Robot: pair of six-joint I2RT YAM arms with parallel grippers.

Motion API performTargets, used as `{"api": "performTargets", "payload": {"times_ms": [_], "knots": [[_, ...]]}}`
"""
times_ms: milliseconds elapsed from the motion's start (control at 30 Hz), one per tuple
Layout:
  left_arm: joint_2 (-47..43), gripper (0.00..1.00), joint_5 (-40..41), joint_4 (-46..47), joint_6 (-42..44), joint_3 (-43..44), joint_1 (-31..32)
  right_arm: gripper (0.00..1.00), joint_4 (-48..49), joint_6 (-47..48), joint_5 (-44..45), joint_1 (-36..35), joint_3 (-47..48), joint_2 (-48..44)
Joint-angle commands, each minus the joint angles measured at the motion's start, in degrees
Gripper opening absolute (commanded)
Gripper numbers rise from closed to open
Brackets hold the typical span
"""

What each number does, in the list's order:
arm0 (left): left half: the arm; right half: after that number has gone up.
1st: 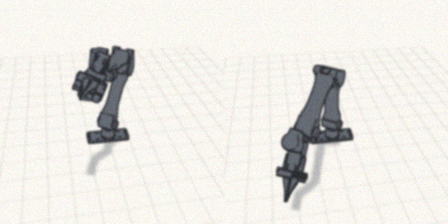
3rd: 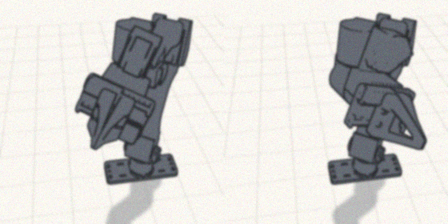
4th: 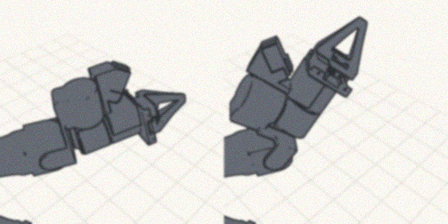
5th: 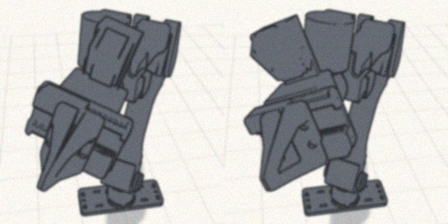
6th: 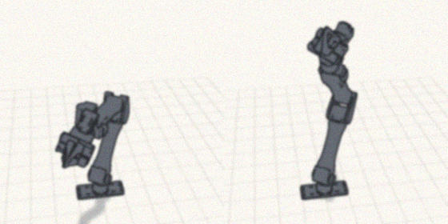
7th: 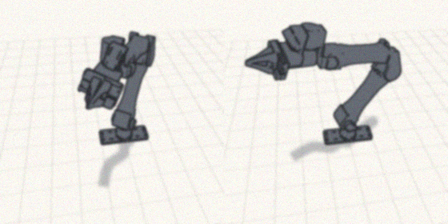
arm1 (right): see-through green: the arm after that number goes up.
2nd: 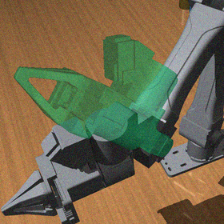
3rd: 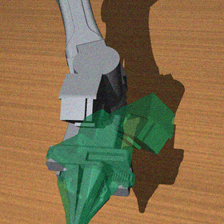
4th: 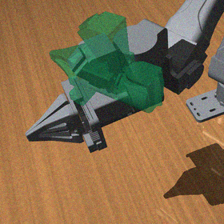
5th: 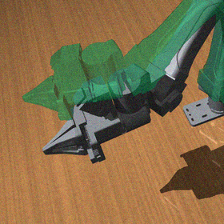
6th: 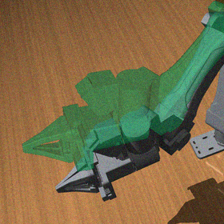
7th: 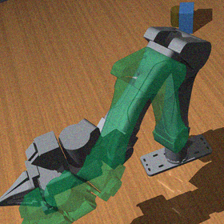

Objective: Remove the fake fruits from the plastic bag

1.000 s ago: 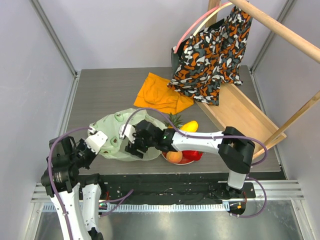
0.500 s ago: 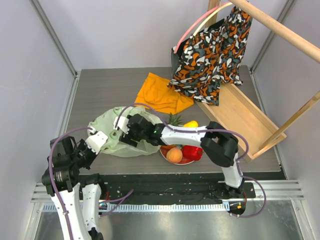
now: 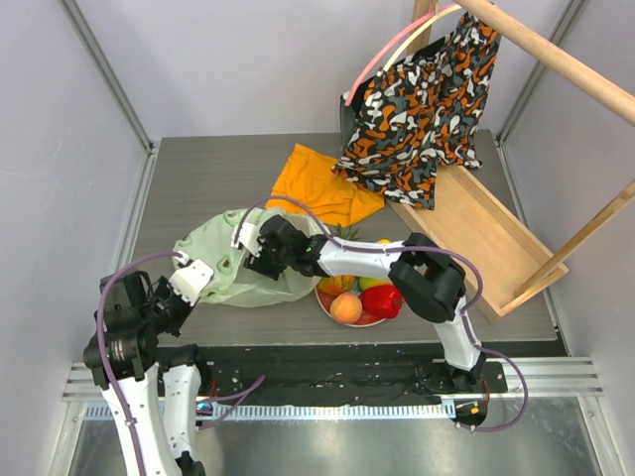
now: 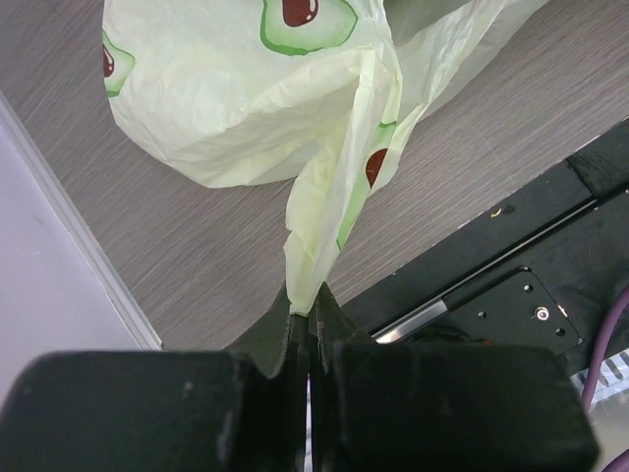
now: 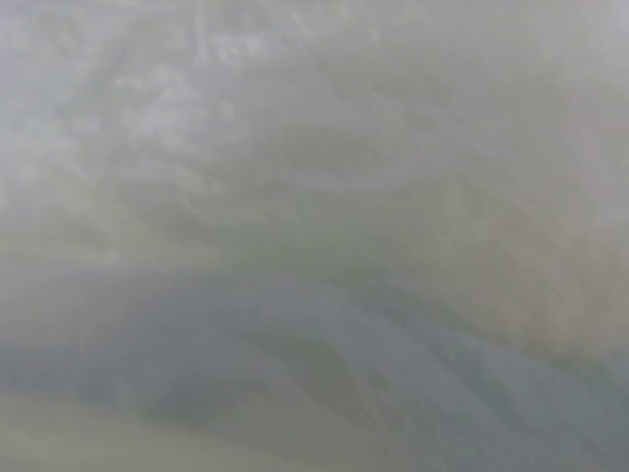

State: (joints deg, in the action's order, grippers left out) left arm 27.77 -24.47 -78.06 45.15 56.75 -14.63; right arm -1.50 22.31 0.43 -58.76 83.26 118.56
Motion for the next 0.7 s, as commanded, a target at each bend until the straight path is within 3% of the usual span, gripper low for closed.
{"api": "performTargets", "payload": {"times_ms": [0,267,433,667], "knots": [[0.2,0.00,-0.3,-11.9,-1.7,-0.1,0.1,0.21,0.1,-0.8,-10.6,1.5,-0.3,-11.1],[4.6,0.00,-0.1,-4.9,-5.2,1.0,0.1,0.18,-6.1,-3.7,-26.3,6.3,-7.1,-30.6],[8.5,0.00,0.1,-0.8,-8.0,1.0,0.1,0.17,-12.4,-3.2,-25.1,8.6,-9.3,-39.4],[10.6,0.00,-0.1,2.9,-10.3,1.8,0.2,0.16,-29.8,4.8,-21.1,19.9,-17.3,-51.3]]}}
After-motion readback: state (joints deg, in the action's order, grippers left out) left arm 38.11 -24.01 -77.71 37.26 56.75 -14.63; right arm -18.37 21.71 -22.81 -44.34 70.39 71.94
